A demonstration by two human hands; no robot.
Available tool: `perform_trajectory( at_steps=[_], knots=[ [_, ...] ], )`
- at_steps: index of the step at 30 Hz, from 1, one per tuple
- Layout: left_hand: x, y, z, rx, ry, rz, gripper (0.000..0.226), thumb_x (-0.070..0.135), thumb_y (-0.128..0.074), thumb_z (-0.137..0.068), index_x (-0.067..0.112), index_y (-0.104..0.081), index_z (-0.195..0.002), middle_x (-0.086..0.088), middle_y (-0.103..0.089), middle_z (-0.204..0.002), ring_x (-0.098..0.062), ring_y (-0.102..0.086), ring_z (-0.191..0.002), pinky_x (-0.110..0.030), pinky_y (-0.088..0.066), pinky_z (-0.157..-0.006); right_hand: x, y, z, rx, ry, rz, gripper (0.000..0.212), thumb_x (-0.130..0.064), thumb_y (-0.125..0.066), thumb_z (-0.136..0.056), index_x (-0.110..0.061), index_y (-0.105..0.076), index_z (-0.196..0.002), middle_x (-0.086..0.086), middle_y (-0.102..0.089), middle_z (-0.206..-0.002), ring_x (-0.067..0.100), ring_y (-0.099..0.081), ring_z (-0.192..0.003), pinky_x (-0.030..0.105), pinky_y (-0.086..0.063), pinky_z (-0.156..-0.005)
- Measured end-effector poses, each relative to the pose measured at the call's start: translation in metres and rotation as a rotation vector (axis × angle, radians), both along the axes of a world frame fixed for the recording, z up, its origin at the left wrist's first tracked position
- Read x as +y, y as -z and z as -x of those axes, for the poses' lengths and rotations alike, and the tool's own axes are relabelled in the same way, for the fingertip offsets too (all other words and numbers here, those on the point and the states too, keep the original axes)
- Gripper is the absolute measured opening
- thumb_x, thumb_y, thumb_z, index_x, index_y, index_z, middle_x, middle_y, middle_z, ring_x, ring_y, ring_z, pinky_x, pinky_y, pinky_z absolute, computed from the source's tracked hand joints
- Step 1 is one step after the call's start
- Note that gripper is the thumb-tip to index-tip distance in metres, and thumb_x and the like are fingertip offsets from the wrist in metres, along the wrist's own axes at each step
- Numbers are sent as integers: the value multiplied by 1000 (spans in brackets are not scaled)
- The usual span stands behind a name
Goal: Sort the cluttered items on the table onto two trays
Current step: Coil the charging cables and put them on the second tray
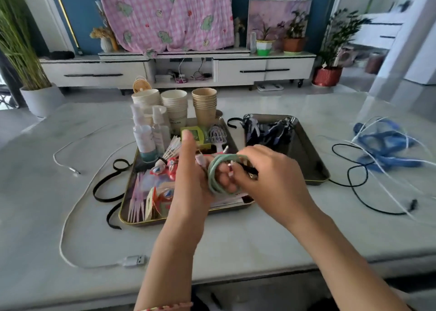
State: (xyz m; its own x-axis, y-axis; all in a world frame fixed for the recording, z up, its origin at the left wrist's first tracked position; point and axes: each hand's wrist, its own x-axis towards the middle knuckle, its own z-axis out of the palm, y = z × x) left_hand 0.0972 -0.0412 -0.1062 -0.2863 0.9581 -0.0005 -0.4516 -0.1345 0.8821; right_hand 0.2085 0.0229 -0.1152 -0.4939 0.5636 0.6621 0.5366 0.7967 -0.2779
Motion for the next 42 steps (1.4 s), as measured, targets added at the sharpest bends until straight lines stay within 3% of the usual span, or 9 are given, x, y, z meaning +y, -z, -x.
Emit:
perform_trajectory(
  at_steps=[3,6,11,16,23,28,32,37,42],
  knots=[
    [4,3,-8,105,108,122,83,72,-24,-73,-1,-63,-75,-17,-54,-63,-20,-54,-53,-31,-49,-66,0,8,-20,-33,14,-149,21,-28,-50,-84,-14,-64,-79,-2,-58,-69,16,-56,-56,26,-38,-44],
    [5,8,-21,331,114,173,56,56,-48,-83,7,-65,-62,-10,-60,-60,-20,-59,-60,-40,-51,-79,-1,13,-38,-81,40,-252,20,-23,-51,-85,-10,-64,-78,1,-54,-65,19,-54,-53,28,-40,-41],
    [3,13,-45,445,99,102,43,49,-56,-82,10,-70,-70,-8,-70,-71,-16,-65,-69,-26,-50,-73,-6,15,-60,-127,117,-341,25,-24,-49,-86,-8,-66,-76,1,-52,-60,19,-51,-51,26,-34,-43],
    [3,14,-47,541,164,-36,43,46,-58,-83,5,-70,-84,-21,-67,-86,-35,-62,-85,-43,-49,-81,-7,16,-67,-119,163,-361,12,-18,-64,-81,-11,-63,-72,-1,-44,-56,16,-44,-48,19,-18,-50],
    [0,12,-40,626,179,-152,30,40,-65,-75,16,-73,-90,-15,-69,-86,-30,-63,-78,-31,-48,-72,-9,7,-64,-129,139,-251,28,-30,-47,-84,-14,-66,-69,-3,-47,-56,15,-46,-47,21,-26,-42],
    [0,11,-39,617,116,-143,22,35,-63,-72,21,-74,-84,-5,-72,-82,-9,-65,-72,-19,-50,-66,-9,8,-56,-147,133,-230,2,-12,-66,-68,-11,-65,-70,1,-51,-57,21,-51,-47,25,-35,-36],
    [2,17,-38,600,-18,-93,13,25,-60,-83,25,-73,-80,-2,-71,-71,-10,-66,-66,-24,-53,-66,-11,8,-51,-116,110,-157,22,-22,-48,-85,-11,-65,-77,0,-53,-62,21,-53,-51,28,-37,-36],
    [4,19,-38,440,-122,34,31,17,-60,-88,32,-74,-64,3,-70,-67,-7,-63,-60,-16,-52,-63,-10,6,-49,-98,43,13,32,-33,-40,-90,-11,-63,-94,2,-64,-83,24,-62,-68,39,-50,-47],
    [3,19,-34,510,-184,61,24,15,-59,-90,30,-68,-73,6,-70,-64,-5,-58,-48,-13,-50,-56,0,1,-61,-53,-4,164,9,-18,-64,-85,-10,-62,-81,-2,-54,-80,14,-53,-67,38,-48,-61]
  ],
)
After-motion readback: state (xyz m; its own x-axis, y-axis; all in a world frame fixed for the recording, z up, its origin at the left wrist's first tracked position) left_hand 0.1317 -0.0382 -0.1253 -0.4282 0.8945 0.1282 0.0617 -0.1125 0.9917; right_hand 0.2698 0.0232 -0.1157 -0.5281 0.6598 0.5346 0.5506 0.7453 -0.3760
